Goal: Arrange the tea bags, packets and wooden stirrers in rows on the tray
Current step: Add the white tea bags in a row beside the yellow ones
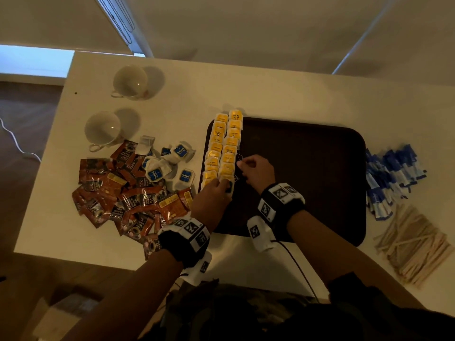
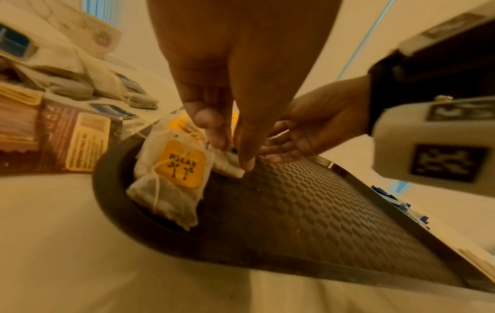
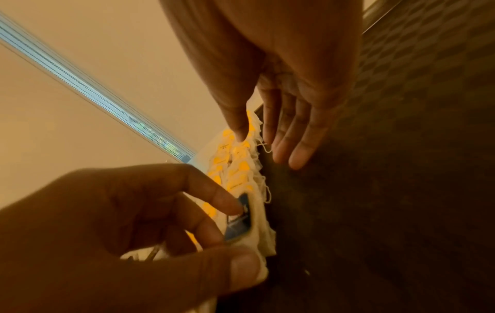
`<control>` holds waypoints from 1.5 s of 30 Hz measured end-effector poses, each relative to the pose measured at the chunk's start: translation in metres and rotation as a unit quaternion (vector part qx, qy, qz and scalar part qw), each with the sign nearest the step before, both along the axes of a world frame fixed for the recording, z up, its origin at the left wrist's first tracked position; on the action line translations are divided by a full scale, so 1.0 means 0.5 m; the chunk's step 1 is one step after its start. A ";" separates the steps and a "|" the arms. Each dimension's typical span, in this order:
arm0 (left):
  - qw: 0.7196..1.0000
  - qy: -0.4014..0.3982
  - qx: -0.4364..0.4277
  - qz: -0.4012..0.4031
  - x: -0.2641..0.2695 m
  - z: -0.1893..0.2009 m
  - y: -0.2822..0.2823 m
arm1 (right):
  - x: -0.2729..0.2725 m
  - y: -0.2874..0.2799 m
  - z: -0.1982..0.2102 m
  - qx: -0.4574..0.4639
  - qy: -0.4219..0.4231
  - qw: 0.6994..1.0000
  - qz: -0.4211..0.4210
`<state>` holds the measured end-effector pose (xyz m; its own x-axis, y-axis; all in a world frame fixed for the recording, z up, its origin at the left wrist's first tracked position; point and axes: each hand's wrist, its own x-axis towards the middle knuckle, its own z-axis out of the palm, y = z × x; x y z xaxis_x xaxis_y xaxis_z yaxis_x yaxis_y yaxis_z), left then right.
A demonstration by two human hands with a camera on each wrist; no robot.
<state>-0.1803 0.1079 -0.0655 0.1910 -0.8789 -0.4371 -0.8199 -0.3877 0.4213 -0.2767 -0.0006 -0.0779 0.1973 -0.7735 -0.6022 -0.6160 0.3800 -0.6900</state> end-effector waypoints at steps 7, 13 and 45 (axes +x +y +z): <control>1.000 -0.008 0.018 -0.016 0.003 -0.009 -0.006 | 0.058 -0.054 -0.020 0.004 0.041 0.999 -0.002; 1.000 0.009 -0.008 -0.016 0.007 -0.007 -0.007 | 0.074 -0.065 -0.027 0.010 0.055 0.998 -0.005; 0.976 0.127 -0.033 0.176 0.042 -0.036 0.132 | 0.063 -0.055 -0.002 -0.009 -0.032 0.996 -0.078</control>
<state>-0.1594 0.1740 -0.0834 0.3786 -0.8063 -0.4544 -0.5071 -0.5914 0.6269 -0.2450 -0.0279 -0.0787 0.1106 -0.8088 -0.5776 -0.5046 0.4550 -0.7337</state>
